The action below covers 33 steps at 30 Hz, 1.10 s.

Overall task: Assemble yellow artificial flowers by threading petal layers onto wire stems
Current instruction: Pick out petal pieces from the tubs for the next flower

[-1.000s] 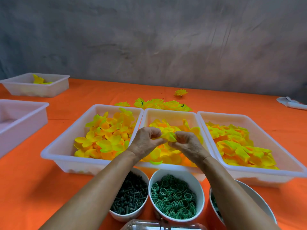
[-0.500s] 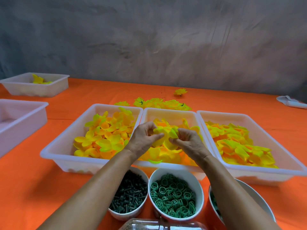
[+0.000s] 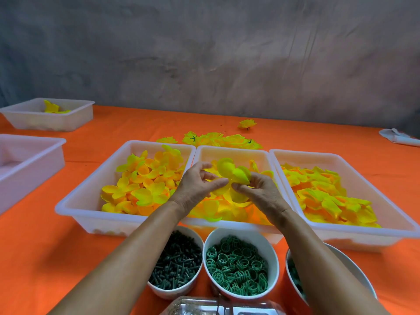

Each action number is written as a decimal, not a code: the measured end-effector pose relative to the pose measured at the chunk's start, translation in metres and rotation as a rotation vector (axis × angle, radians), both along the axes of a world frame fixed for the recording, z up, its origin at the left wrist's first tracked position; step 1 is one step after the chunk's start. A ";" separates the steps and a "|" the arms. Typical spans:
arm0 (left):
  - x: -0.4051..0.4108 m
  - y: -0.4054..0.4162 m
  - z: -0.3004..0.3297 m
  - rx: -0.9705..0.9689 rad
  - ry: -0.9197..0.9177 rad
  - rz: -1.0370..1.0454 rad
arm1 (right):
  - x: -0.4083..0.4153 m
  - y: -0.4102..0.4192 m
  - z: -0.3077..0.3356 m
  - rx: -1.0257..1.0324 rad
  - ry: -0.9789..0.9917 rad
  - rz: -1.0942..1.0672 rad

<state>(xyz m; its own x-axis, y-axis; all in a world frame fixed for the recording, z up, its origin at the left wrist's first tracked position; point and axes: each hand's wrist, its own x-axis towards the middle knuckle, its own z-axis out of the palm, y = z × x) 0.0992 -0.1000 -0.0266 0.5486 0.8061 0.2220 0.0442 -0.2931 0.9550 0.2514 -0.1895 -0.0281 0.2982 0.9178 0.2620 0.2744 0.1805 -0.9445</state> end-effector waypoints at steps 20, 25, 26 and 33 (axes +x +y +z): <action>-0.002 -0.002 0.000 -0.055 -0.194 -0.002 | -0.005 0.004 -0.005 -0.239 -0.372 -0.006; -0.003 -0.002 0.000 -0.047 -0.182 -0.044 | -0.004 0.004 -0.005 -0.364 -0.613 0.092; -0.002 -0.002 -0.001 -0.040 -0.169 -0.052 | -0.005 0.005 -0.006 -0.367 -0.622 0.098; -0.001 0.000 -0.004 -0.053 -0.109 -0.075 | -0.007 0.006 -0.009 -0.385 -0.629 0.076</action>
